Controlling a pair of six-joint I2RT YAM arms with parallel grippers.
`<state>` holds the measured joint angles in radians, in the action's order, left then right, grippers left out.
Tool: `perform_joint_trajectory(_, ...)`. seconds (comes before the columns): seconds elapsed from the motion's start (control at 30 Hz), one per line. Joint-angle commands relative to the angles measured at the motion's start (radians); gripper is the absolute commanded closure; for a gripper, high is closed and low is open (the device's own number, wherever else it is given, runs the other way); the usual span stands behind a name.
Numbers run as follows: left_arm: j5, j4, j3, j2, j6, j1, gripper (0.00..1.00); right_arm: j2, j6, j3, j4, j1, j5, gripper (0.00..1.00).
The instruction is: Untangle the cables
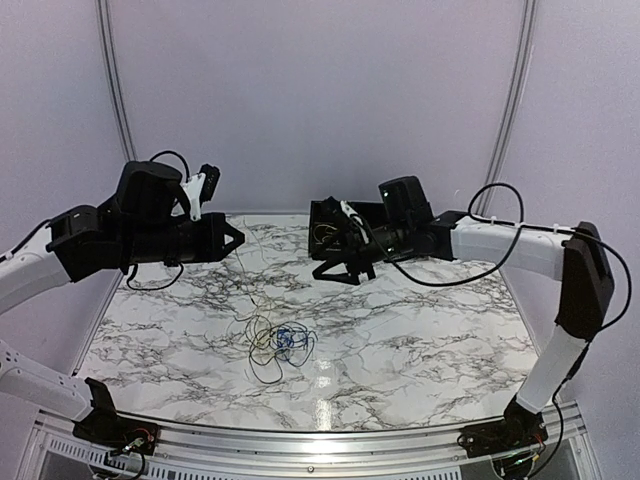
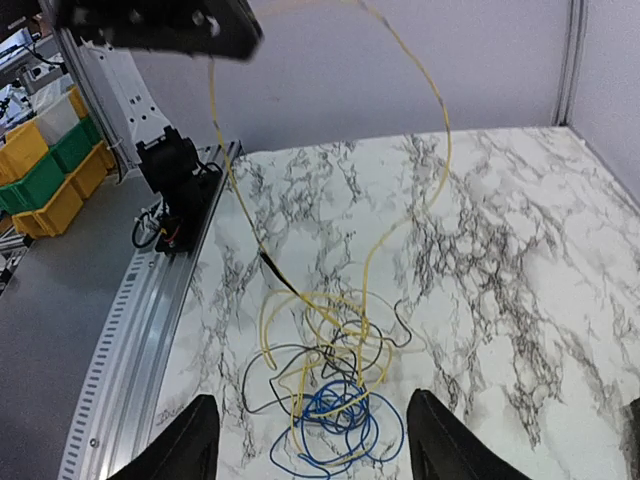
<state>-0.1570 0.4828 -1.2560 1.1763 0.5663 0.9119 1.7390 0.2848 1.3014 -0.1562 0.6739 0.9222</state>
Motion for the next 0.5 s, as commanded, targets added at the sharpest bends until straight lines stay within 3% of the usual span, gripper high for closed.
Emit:
perform_joint_trajectory(0.0,0.018,-0.246,0.082,-0.050,0.064,0.007,1.00,-0.020,-0.067,0.040,-0.010,0.027,0.064,0.35)
perform_joint_trajectory(0.23,0.016,-0.365,0.147,-0.038,0.147,0.011,1.00,0.059,-0.080,0.084,-0.016,0.124,0.016,0.35)
perform_joint_trajectory(0.47,0.019,-0.417,0.161,-0.033,0.163,0.019,1.00,0.116,-0.184,0.150,0.106,0.170,-0.018,0.24)
